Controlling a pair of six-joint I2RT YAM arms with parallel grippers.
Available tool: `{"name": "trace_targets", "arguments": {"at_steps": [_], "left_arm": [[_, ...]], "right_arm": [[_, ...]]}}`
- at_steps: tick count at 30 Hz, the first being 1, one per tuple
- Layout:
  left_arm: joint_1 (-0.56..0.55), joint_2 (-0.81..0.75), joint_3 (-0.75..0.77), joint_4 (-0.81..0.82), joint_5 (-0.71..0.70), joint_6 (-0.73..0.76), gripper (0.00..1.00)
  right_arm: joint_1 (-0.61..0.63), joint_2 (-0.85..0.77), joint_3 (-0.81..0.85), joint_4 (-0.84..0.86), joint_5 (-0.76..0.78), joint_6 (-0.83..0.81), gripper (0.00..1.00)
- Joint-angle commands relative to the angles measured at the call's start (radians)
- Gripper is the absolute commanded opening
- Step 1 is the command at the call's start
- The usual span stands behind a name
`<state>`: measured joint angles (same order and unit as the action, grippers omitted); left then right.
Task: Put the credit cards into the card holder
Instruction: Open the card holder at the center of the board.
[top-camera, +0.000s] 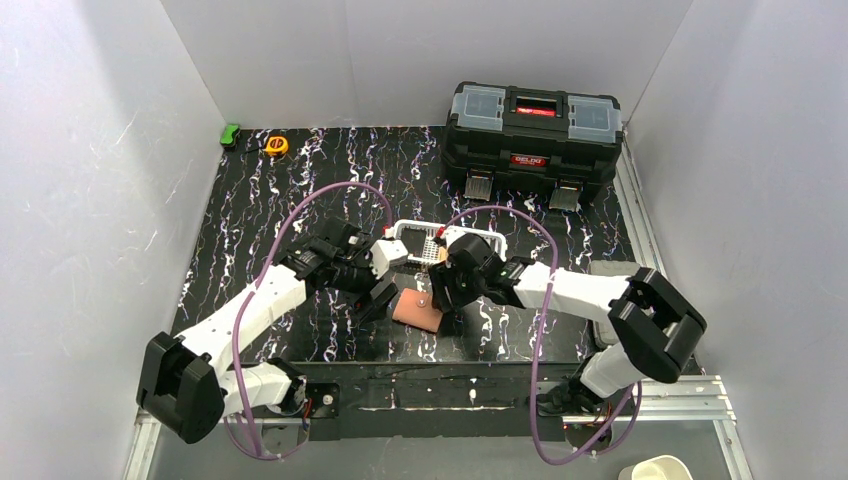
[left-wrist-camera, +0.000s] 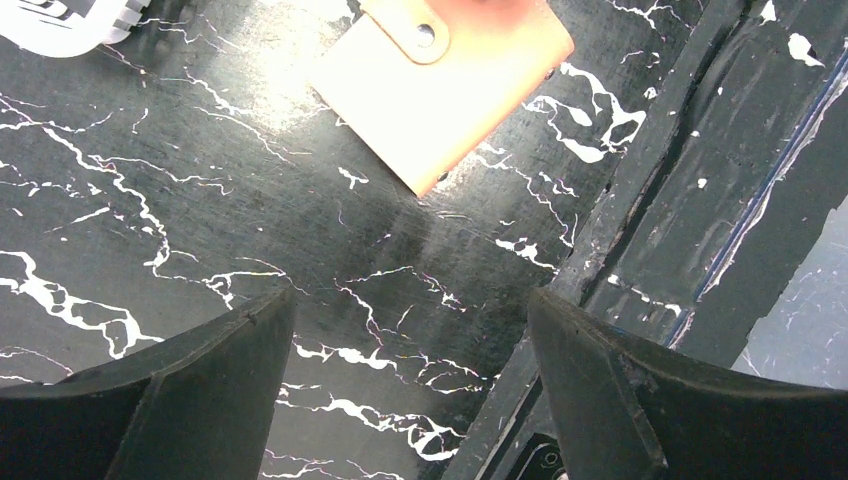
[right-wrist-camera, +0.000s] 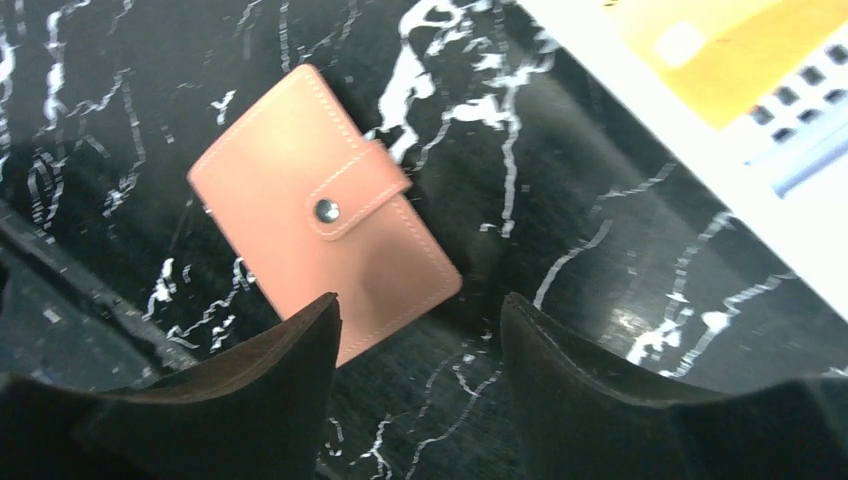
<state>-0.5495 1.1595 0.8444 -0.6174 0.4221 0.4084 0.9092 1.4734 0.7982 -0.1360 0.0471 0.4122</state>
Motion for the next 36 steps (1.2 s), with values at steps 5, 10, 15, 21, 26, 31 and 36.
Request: {"name": "trace_targets", "arguments": {"at_steps": [5,10,15,21,26,31,36], "left_arm": [[0.005,-0.015,-0.003,-0.005,0.037,0.025,0.85],[0.005,-0.042,-0.014,-0.015,0.042,0.04,0.85],[0.005,-0.05,-0.017,-0.022,0.042,0.043,0.85],[0.005,-0.053,-0.013,-0.023,0.042,0.046,0.85],[0.005,-0.066,-0.019,-0.031,0.037,0.06,0.85],[0.005,-0.077,-0.035,-0.037,0.042,0.058,0.86],[0.005,-0.061,-0.048,-0.035,0.041,0.065,0.87]], "right_arm": [[-0.046,0.067,-0.067,0.204,-0.275,0.072,0.62],[-0.067,0.055,-0.116,0.258,-0.302,0.11,0.6],[-0.076,0.05,-0.134,0.291,-0.32,0.151,0.6],[-0.095,0.09,-0.145,0.37,-0.359,0.228,0.52],[-0.095,0.112,-0.209,0.476,-0.325,0.335,0.33],[-0.095,0.118,-0.244,0.544,-0.327,0.402,0.14],[-0.095,0.051,-0.253,0.553,-0.31,0.39,0.01]]}}
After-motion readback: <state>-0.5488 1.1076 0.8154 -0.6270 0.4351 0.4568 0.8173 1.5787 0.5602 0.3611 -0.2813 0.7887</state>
